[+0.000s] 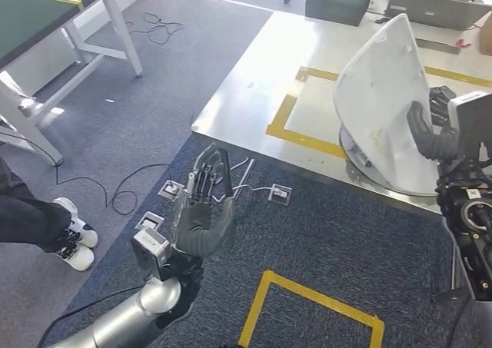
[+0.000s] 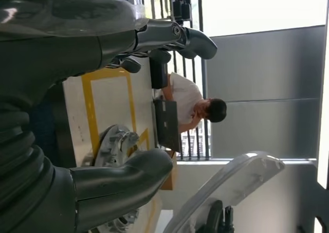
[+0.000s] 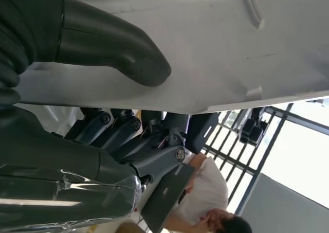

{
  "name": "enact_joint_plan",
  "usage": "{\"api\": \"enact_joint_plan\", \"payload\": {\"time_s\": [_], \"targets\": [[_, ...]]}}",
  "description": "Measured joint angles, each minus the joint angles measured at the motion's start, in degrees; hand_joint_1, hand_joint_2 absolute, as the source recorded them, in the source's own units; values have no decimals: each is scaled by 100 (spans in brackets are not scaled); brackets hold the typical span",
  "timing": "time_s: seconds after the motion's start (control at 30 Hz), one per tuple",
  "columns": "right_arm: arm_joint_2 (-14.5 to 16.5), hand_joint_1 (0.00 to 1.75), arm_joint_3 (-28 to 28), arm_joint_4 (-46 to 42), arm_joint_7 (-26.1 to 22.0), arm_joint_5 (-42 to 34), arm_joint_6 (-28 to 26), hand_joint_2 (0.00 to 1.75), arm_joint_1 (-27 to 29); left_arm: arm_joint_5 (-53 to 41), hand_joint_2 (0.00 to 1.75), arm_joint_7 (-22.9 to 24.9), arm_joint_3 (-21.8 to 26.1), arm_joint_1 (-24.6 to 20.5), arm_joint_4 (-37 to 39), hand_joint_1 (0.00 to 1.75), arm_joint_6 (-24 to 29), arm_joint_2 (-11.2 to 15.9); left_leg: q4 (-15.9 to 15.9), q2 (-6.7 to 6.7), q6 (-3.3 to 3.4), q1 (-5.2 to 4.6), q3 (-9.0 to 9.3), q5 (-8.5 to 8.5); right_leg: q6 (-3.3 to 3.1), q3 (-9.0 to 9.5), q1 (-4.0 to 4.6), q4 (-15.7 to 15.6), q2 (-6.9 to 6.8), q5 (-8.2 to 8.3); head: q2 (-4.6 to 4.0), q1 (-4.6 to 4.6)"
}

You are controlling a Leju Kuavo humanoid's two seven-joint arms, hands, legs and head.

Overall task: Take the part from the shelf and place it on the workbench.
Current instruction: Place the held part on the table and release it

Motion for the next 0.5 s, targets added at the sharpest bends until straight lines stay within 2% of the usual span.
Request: {"api": "enact_joint_plan", "payload": {"time_s": [0.1,0.13,0.17,0.23,0.27,0.3,0.33,0.37,0.4,0.43,0.47,0.5], "targets": [[34,175,26,140,-11,-33,36,175,-141,15,175,-30,0,-33,27,0,-26,-16,-41,-12,113,10,162,-37,95,41,-13,168,-14,-90,0,34],[53,175,39,197,-28,-46,49,175,-195,23,175,-48,0,-50,35,0,-31,-25,-41,-8,143,6,224,-58,119,-43,-25,345,-24,-172,0,43],[75,175,57,264,-45,-54,62,175,-246,31,175,-64,0,-62,44,0,-34,-36,-41,-7,167,3,276,-75,139,-210,-36,654,-37,-292,0,51],[123,175,99,408,-69,-66,92,175,-308,51,175,-81,0,-72,64,0,-34,-46,-39,-12,188,-3,360,-157,165,-682,-42,1425,-41,-594,0,63],[143,175,116,475,-72,-68,106,175,-319,60,175,-84,0,-70,74,0,-34,-49,-38,-20,188,-4,413,-207,172,-889,-44,1669,-41,-714,0,66],[164,175,131,533,-74,-71,117,175,-323,69,175,-86,0,-67,83,0,-34,-49,-37,-30,183,-4,476,-260,174,-1015,-46,1727,-42,-756,0,70],[189,175,146,586,-78,-75,125,175,-332,75,175,-87,0,-66,92,0,-34,-49,-36,-40,173,-5,558,-322,165,-1048,-47,1563,-42,-656,0,74],[213,175,163,634,-83,-77,129,175,-346,80,175,-90,0,-67,98,0,-34,-50,-36,-47,161,-7,650,-390,147,-1008,-46,1231,-43,-396,0,78],[237,175,185,690,-90,-81,133,175,-364,83,175,-92,0,-70,103,0,-34,-51,-35,-51,147,-12,734,-456,124,-955,-43,815,-44,-7,0,86],[257,175,212,753,-99,-87,140,175,-383,87,175,-94,0,-69,109,0,-34,-54,-29,-61,124,-19,802,-520,99,-909,-31,441,-52,307,0,98],[288,175,238,813,-104,-91,150,175,-397,92,175,-99,0,-70,115,0,-35,-57,-30,-70,94,-24,841,-576,68,-861,-13,192,-54,537,0,108],[320,175,264,869,-110,-90,160,175,-413,97,175,-105,0,-71,120,0,-38,-60,-15,-79,60,-28,866,-610,31,-837,3,62,-56,634,0,124]]}}
